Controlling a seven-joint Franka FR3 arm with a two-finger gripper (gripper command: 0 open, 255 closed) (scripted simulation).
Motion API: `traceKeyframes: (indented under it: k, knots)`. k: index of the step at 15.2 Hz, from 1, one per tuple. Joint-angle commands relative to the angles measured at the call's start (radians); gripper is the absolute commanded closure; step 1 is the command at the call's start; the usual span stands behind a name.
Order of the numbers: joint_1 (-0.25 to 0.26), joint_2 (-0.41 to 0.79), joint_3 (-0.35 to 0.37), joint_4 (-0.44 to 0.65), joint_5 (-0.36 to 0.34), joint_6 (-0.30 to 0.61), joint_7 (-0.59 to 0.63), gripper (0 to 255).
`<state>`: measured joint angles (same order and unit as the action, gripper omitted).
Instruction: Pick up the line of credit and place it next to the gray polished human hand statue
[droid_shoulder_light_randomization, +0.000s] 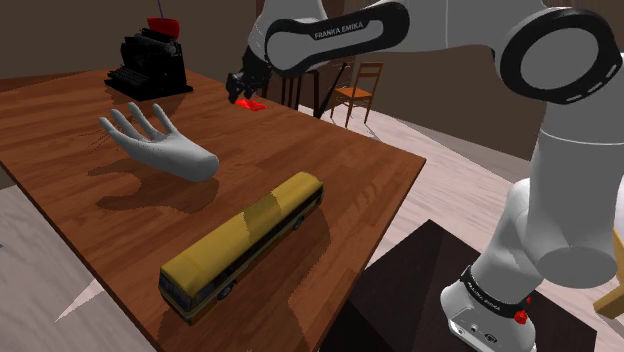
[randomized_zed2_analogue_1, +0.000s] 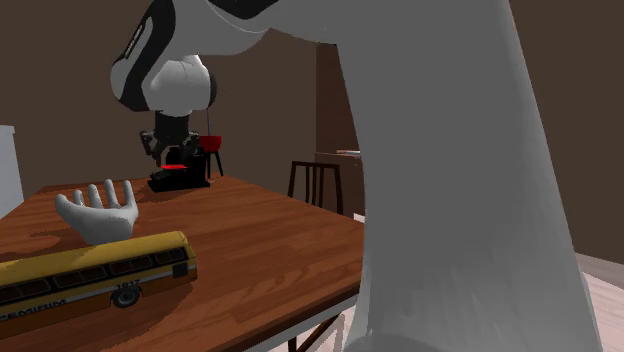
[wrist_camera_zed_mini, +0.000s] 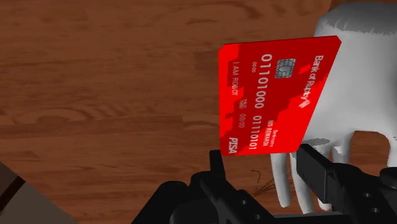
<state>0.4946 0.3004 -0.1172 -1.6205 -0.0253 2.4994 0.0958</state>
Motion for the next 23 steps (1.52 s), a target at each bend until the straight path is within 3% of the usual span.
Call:
traceKeyframes:
  k: [1,4,23]
  knots:
    - [0.017,0.063,0.003,0.092,-0.011,-0.031,0.030,255]
    - [0.038,0.152,0.005,0.228,-0.020,-0.080,0.063,255]
    - [0.041,0.215,0.001,0.066,-0.028,0.144,0.083,255]
